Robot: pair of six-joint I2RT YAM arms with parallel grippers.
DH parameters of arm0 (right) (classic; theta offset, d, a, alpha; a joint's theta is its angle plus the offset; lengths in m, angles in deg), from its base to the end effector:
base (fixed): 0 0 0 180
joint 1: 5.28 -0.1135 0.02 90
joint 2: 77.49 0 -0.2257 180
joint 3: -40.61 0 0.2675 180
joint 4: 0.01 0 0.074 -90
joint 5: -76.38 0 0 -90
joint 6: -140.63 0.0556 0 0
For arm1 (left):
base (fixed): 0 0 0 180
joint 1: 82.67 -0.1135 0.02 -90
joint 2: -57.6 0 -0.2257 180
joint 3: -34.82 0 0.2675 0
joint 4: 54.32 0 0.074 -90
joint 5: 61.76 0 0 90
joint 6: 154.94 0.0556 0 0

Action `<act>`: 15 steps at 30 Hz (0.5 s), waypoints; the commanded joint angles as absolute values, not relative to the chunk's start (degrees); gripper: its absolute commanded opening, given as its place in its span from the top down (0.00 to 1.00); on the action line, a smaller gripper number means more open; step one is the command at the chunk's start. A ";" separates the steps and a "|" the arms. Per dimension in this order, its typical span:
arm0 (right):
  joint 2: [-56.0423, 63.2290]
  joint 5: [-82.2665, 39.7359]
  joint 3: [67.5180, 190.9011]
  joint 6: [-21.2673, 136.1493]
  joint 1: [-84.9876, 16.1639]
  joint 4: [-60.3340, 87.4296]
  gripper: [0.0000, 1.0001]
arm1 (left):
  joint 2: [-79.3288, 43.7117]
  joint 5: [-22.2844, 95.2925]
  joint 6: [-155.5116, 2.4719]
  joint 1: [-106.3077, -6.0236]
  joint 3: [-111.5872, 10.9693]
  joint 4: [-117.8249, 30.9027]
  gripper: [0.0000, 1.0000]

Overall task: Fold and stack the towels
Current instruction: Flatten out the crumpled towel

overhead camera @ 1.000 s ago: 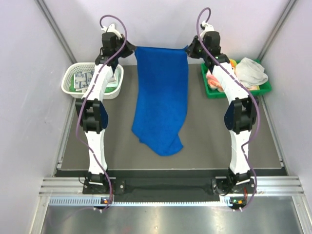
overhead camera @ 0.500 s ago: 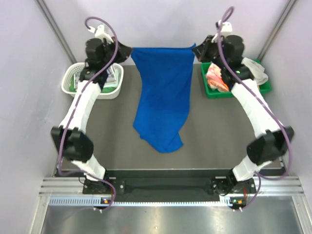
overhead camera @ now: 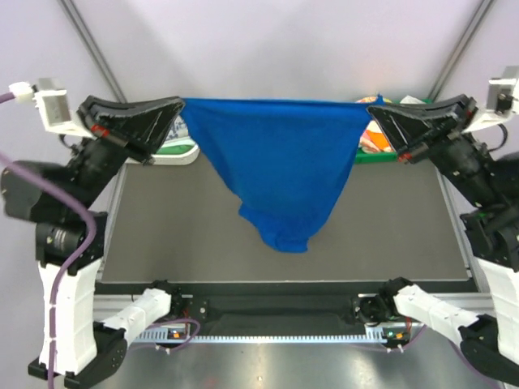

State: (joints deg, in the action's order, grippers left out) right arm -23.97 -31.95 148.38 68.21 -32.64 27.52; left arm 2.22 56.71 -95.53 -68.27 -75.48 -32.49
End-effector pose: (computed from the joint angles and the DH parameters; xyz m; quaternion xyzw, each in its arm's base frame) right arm 0.1299 0.0869 0.5691 -0.1793 0.5044 0.3984 0.7447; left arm 0.1372 -0.0626 0.5852 0.1490 0.4877 -0.4343 0.7425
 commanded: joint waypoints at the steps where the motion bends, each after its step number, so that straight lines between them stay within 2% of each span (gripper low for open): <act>1: -26.07 -26.98 152.00 68.20 -31.56 30.61 1.00 | 2.66 51.09 -95.79 -70.01 -79.82 -31.78 1.00; 10: -26.60 -27.77 161.15 68.38 -31.48 32.81 1.00 | -3.04 50.04 -97.55 -70.01 -93.43 -30.64 1.00; 15: -22.65 -24.80 162.38 65.92 -31.48 32.99 1.00 | -9.36 47.93 -96.76 -70.01 -94.16 -30.46 1.00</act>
